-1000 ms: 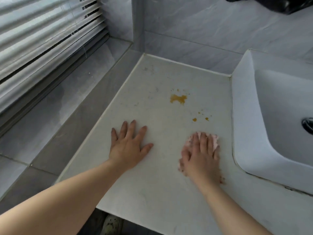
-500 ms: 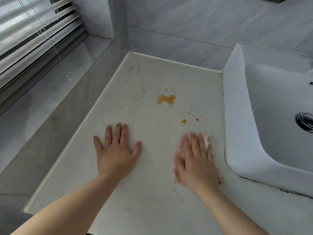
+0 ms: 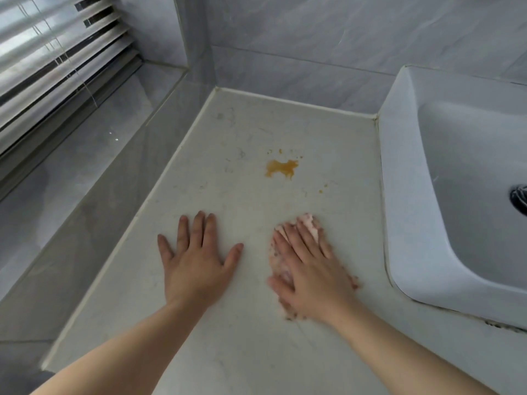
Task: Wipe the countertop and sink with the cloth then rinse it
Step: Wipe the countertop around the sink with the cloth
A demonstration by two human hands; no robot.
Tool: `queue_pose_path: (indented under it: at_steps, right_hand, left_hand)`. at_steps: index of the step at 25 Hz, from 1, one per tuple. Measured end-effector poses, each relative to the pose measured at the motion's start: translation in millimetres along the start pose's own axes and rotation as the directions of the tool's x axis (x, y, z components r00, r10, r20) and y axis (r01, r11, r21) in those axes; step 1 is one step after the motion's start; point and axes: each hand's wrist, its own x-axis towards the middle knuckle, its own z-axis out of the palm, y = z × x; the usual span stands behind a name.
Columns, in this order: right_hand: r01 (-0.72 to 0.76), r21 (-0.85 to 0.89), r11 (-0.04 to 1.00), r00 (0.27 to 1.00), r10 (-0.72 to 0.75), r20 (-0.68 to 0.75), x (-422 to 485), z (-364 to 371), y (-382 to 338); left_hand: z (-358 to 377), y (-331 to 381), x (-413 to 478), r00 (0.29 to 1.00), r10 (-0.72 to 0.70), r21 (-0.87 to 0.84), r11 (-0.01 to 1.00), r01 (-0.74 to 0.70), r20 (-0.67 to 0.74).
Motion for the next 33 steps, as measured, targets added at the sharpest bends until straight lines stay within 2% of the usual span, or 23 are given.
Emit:
queue_pose_path:
  at_steps: [2, 3, 5, 6, 7, 8, 10, 12, 13, 14, 16, 17, 18, 20, 22, 24, 25, 27, 28, 29, 31, 32, 33]
  right_hand:
    - [-0.038, -0.05, 0.998, 0.999, 0.038, 0.0, 0.0, -1.3, 27.6]
    - [-0.207, -0.036, 0.978, 0.978, 0.208, 0.019, 11.7, -1.8, 48.0]
    - [-0.587, 0.042, 0.808, 0.809, 0.587, 0.011, 44.5, -8.2, 81.4]
    - [-0.666, 0.05, 0.744, 0.746, 0.666, 0.021, 59.8, -12.7, 78.5]
    - [-0.662, 0.059, 0.747, 0.749, 0.661, 0.027, 70.5, -13.0, 63.4]
    - [-0.574, 0.062, 0.817, 0.819, 0.573, 0.024, 73.5, -7.4, 44.7]
    - [-0.201, 0.044, 0.979, 0.979, 0.199, 0.04, 51.4, 0.6, 4.3]
    - [0.016, -0.013, 1.0, 1.0, -0.016, -0.016, 29.3, 2.9, 12.5]
    - [-0.052, -0.029, 0.998, 0.999, 0.051, -0.011, 32.7, 0.1, 35.2]
    - [-0.237, -0.033, 0.971, 0.972, 0.237, -0.006, 40.6, -0.4, 61.5]
    - [-0.624, 0.057, 0.779, 0.78, 0.625, -0.001, 63.9, -9.9, 96.6]
    - [-0.67, 0.07, 0.739, 0.741, 0.671, 0.019, 75.1, -13.2, 86.2]
    - [-0.616, 0.098, 0.782, 0.787, 0.617, 0.03, 81.6, -12.4, 63.2]
    - [-0.261, 0.069, 0.963, 0.965, 0.262, -0.003, 66.4, 2.6, 7.9]
    - [0.025, 0.044, 0.999, 1.0, -0.025, -0.006, 33.0, 6.2, -14.5]
    - [-0.047, -0.022, 0.999, 0.999, 0.047, -0.025, 34.5, 2.5, 28.1]
    - [-0.235, -0.007, 0.972, 0.972, 0.235, -0.011, 44.6, -1.0, 54.6]
    - [-0.573, 0.063, 0.817, 0.819, 0.573, 0.024, 65.3, -9.2, 82.5]
    - [-0.631, 0.08, 0.772, 0.776, 0.631, 0.028, 70.7, -11.8, 73.3]
    - [-0.575, 0.082, 0.814, 0.816, 0.577, 0.0, 68.4, -8.3, 57.9]
    - [-0.248, 0.025, 0.968, 0.968, 0.248, -0.023, 45.2, 3.7, 18.6]
    - [-0.09, 0.003, 0.996, 0.996, 0.09, -0.02, 32.4, 3.3, 10.1]
    - [-0.055, 0.0, 0.998, 0.998, 0.055, -0.012, 31.2, 0.1, 16.9]
  left_hand:
    - [0.1, -0.7, 0.2, 1.0, -0.002, 0.004, 1.0, 0.002, 0.001]
    - [0.1, -0.1, -0.1, 1.0, 0.0, 0.003, 1.0, 0.0, 0.001]
    - [0.8, 0.3, -1.1, 1.0, 0.002, -0.009, 1.0, -0.002, -0.006]
    - [0.5, 0.2, -1.0, 1.0, 0.004, -0.015, 1.0, -0.004, -0.011]
    - [0.2, -0.1, -1.0, 1.0, 0.008, -0.019, 1.0, -0.009, -0.014]
    - [-0.1, -0.2, -0.9, 1.0, 0.012, -0.024, 1.0, -0.012, -0.013]
    - [0.2, -0.2, -0.5, 1.0, 0.011, -0.035, 0.999, -0.011, -0.013]
    - [0.5, 0.0, -0.3, 1.0, 0.009, -0.032, 0.999, -0.009, -0.018]
    - [1.2, 0.7, -0.5, 1.0, 0.01, -0.023, 1.0, -0.011, -0.015]
    - [1.8, 1.4, -1.0, 1.0, 0.014, -0.012, 1.0, -0.014, -0.009]
    - [3.8, 2.3, -0.3, 1.0, 0.015, 0.005, 1.0, -0.015, -0.011]
    - [4.5, 2.3, 0.3, 1.0, 0.017, 0.011, 1.0, -0.017, -0.018]
    - [4.2, 1.7, 0.7, 1.0, 0.02, 0.016, 1.0, -0.02, -0.013]
    - [4.8, 2.2, 0.3, 1.0, 0.022, 0.019, 1.0, -0.022, 0.004]
    - [2.7, 1.2, 0.4, 0.999, 0.032, 0.018, 0.999, -0.032, 0.007]
    - [-7.0, -1.9, 11.6, 0.998, 0.065, -0.023, 0.998, -0.065, -0.008]
    - [-13.1, -5.7, 24.4, 0.996, 0.085, -0.038, 0.996, -0.085, -0.021]
    - [-24.9, -14.9, 55.4, 0.993, 0.117, -0.039, 0.992, -0.117, -0.021]
    - [-29.0, -18.4, 69.6, 0.993, 0.121, -0.041, 0.992, -0.121, -0.01]
    - [-30.4, -21.1, 79.9, 0.993, 0.116, -0.037, 0.993, -0.116, 0.008]
    - [-21.2, -23.9, 86.9, 0.993, 0.107, 0.019, 0.994, -0.108, 0.049]
    - [-15.5, -24.1, 85.7, 0.993, 0.114, 0.053, 0.992, -0.116, 0.038]
    - [-10.7, -24.1, 84.3, 0.991, 0.129, 0.074, 0.989, -0.13, 0.019]
